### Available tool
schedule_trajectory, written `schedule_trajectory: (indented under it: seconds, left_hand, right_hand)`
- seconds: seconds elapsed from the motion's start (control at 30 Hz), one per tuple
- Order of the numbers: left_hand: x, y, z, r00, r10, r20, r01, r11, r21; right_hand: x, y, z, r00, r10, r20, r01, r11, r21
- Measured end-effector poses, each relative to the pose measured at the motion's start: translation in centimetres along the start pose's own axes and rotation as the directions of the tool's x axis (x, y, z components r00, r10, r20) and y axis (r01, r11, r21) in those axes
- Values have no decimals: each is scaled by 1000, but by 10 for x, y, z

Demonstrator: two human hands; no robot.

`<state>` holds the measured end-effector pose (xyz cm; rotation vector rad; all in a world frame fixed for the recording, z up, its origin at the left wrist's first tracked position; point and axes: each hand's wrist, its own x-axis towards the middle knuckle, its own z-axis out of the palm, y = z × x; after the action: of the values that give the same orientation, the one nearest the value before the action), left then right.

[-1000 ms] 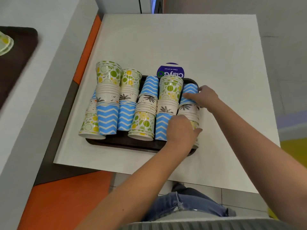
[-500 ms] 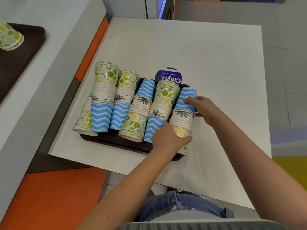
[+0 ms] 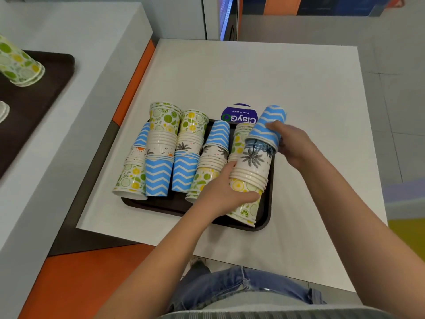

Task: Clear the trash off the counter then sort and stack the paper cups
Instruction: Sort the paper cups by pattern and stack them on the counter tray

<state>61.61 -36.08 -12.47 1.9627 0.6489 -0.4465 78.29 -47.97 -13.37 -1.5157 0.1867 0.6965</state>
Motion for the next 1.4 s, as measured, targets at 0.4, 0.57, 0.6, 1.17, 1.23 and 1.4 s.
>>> schedule_trajectory:
  seconds: [0.4,0.57,0.6,1.17,1.23,1.4]
  left_hand:
    - [-2,-15,-18,1000,-18,8,18,998,-55]
    - [2,-19,-20,1000,7,14,-3,968,-252]
    - [2,-19,-22,1000,20,5,-18,962,-273]
    - [-17,-47,-50,998,7,-55,-36,834,-550]
    - [-16,-49,-47,999,3,-51,-30,841,-540]
    - [-12,-48,-45,997,-8,-73,-37,812,-583]
  right_hand:
    - [-1,35,-26,906,-119,-406,106,993,-54]
    - [-12,49,-20,910,-162,-381,140,986,-87]
    - [-15,50,-19,911,-171,-375,148,985,-88]
    - [-78,80,-16,994,-40,-104,35,998,-51]
    - [-79,87,-12,998,-3,-55,1,999,-45]
    - [-67,84,0,1000,15,-12,-15,1000,-19]
